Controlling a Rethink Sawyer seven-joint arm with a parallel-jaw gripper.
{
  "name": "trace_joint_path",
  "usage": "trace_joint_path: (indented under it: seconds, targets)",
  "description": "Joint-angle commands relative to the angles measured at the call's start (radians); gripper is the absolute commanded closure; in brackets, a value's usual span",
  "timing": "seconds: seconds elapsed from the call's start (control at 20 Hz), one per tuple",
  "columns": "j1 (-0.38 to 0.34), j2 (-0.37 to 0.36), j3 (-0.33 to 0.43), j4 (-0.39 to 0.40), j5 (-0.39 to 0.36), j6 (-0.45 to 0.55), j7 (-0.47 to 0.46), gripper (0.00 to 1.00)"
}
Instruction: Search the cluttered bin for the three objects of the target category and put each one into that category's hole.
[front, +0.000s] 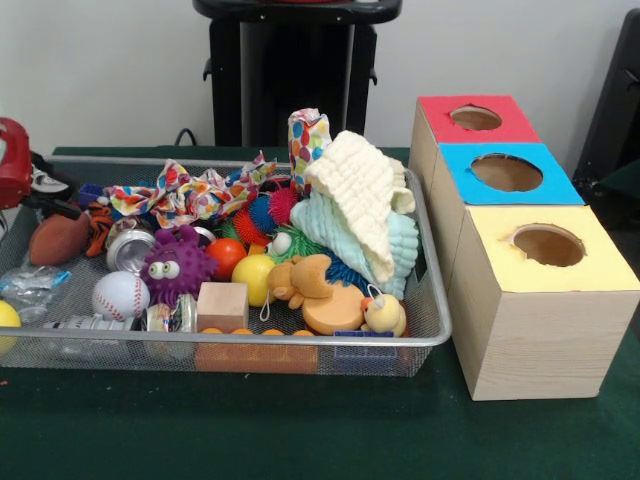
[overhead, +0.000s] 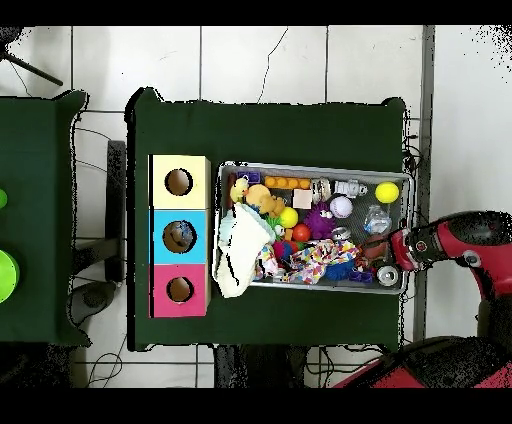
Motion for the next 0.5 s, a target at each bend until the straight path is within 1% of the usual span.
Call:
trace_joint_path:
  seconds: [0.05, 0.15, 0.25, 0.3, 0.35, 0.5]
  targets:
    - [-0.076, -0.127, 0.119, 0.229, -0.030, -0.388, -0.248, 0.00]
    - [-0.078, -0.129, 0.121, 0.232, -0.041, -0.397, -0.240, 0.00]
    - [-0.074, -0.142, 0.115, 0.236, -0.071, -0.441, -0.222, 0.00]
    - [-0.069, -0.166, 0.114, 0.257, -0.083, -0.475, -0.213, 0.00]
    - [-0.066, -0.172, 0.115, 0.258, -0.092, -0.490, -0.207, 0.00]
    - [-0.053, -0.183, 0.123, 0.265, -0.093, -0.448, -0.180, 0.00]
